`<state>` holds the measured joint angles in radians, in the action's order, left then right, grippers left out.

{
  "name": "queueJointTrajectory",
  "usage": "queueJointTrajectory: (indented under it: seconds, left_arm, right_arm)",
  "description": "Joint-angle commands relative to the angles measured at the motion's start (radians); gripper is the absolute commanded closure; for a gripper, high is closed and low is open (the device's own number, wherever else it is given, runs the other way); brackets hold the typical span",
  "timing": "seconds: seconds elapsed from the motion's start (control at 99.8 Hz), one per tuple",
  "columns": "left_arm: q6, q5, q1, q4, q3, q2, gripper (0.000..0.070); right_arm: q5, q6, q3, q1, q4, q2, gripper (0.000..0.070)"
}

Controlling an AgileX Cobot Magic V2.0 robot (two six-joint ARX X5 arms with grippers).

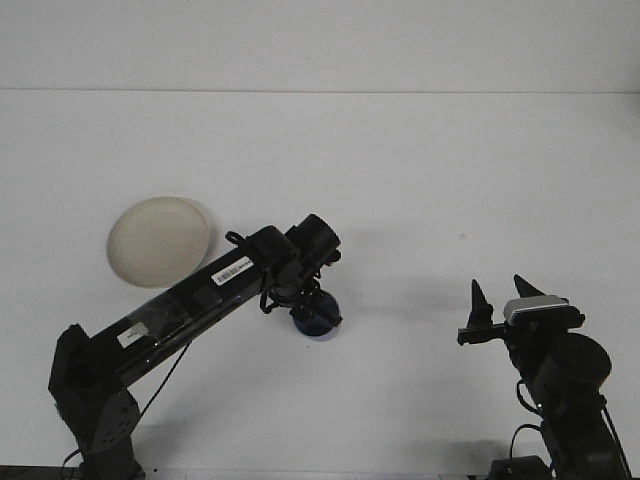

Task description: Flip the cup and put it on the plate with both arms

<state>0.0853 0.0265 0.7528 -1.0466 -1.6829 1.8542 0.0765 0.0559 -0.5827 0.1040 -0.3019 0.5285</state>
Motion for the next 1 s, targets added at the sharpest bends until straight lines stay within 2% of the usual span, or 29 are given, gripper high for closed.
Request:
queueJointTrajectory:
  seconds: [0.0, 0.23, 0.321, 0.691, 0.882, 0.992]
  left_arm:
    - [-0.031, -0.028, -0.019, -0.033, -0.076, 0.01, 0.0696]
    - [-0.059, -0.155, -0.15, -0.171, -0.299, -0.018, 0.0696]
    - [-0.072, -0.177, -0.231, -0.209, -0.374, -0.018, 0.0696]
    - [-0.063, -0.176, -0.613, -0.217, -0.402, -0.015, 0.0695]
    - [-0.05, -0.172, -0.729, -0.217, -0.397, 0.001, 0.0695]
    - [-0.05, -0.124, -0.767, -0.217, -0.397, 0.027, 0.0695]
  right_arm:
    - [0.002, 0.003, -0.006, 0.002, 0.01, 0.002, 0.0231]
    - [0.001, 0.003, -0.006, 0.002, 0.01, 0.002, 0.0231]
    - [0.001, 0.003, -0.006, 0.002, 0.01, 0.002, 0.0231]
    - [0.001, 0.003, -0.006, 0.002, 0.011, 0.002, 0.0231]
    - [0.001, 0.003, -0.006, 0.002, 0.017, 0.002, 0.0231]
    - [0.0, 0.003, -0.006, 0.002, 0.018, 0.002, 0.0231]
